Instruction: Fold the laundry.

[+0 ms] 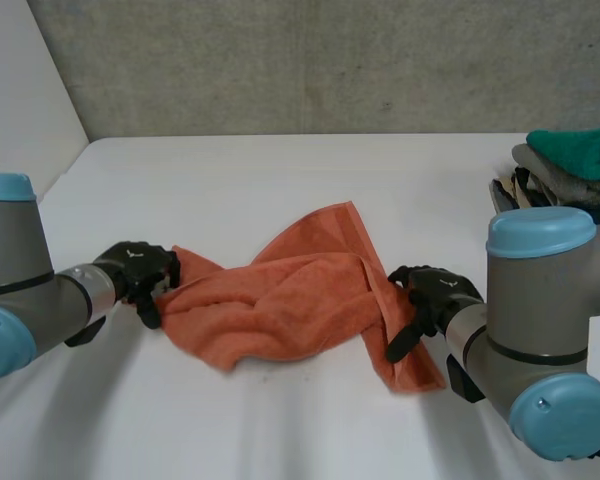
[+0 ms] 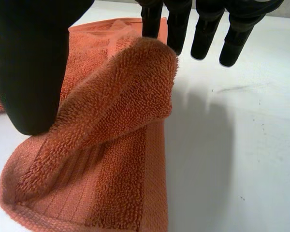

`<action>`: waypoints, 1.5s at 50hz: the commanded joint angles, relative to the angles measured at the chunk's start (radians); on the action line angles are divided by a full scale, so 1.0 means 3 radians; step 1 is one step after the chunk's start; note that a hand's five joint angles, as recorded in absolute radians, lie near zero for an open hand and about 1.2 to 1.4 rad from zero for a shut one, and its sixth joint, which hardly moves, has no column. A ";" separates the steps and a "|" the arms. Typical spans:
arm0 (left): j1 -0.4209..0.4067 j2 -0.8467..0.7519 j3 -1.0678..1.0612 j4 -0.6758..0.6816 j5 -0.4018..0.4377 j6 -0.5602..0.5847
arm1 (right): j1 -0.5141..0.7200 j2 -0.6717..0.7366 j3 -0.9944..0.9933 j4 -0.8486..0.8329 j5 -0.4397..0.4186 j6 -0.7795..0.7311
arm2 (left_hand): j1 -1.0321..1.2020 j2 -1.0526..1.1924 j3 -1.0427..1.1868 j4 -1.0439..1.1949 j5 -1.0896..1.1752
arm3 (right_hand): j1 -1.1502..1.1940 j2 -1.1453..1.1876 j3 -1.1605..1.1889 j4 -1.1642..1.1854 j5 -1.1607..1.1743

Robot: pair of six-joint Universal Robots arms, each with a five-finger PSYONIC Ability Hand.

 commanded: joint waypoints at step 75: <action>0.0205 0.0539 -0.0098 0.2273 0.0043 -0.0453 | -0.0812 0.0532 -0.1411 -0.1161 -0.0760 -0.2525 | 0.2604 0.2660 0.2661 0.2647 0.2651 | 0.3658 0.3631 0.3620 0.3637 0.3618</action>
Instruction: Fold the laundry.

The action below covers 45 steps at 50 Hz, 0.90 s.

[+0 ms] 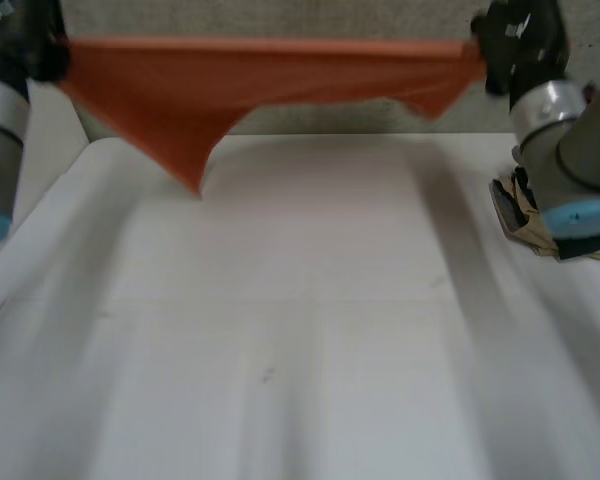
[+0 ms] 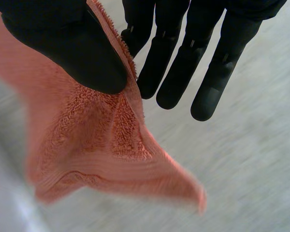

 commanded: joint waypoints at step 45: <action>0.0342 0.0094 -0.1475 -0.0305 0.0449 0.0053 | -0.0499 0.0829 0.0339 0.1373 -0.0358 0.1374 | 0.0795 0.0666 0.0666 0.0655 0.0793 | -0.1218 -0.1425 -0.1484 -0.1511 -0.1573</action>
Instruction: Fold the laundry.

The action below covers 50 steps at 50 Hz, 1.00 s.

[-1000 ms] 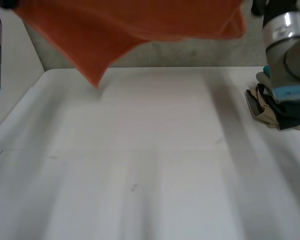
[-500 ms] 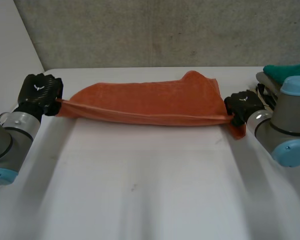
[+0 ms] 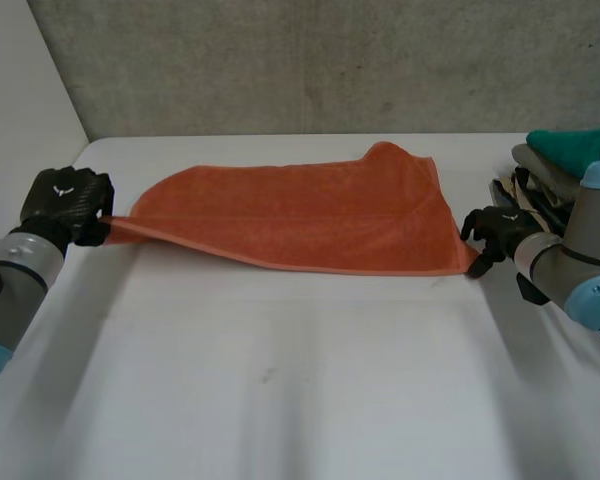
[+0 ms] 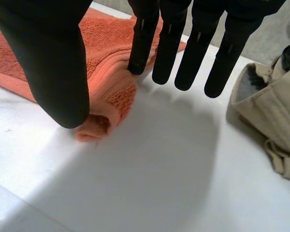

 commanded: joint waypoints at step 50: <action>-0.0077 -0.0071 0.0748 -0.1660 0.0016 0.1763 | 0.0136 -0.0923 0.0556 0.0358 0.0485 -0.2394 | 0.0795 0.0664 0.0664 0.0654 0.0759 | 0.2541 0.2541 0.2532 0.2538 0.2513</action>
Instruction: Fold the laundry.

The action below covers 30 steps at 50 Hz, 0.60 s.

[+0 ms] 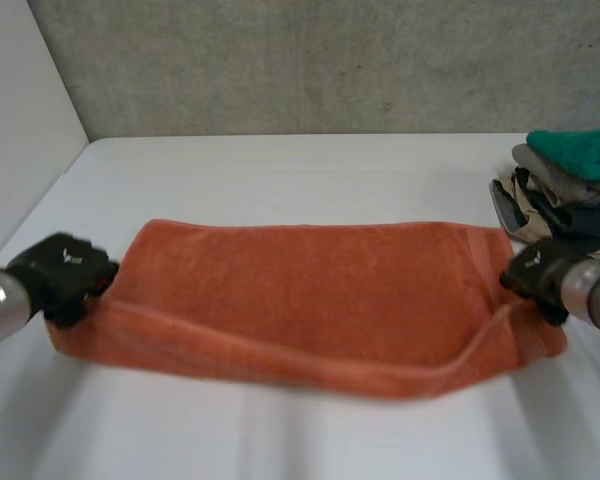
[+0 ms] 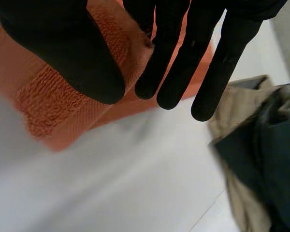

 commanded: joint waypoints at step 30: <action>-0.0293 -0.1058 0.2115 0.1989 -0.0617 -0.1770 | 0.0497 0.0809 -0.1723 -0.2410 0.0151 0.1459 | 0.0795 0.0663 0.0663 0.0653 0.0759 | 0.0958 0.0727 0.0699 0.0667 0.0690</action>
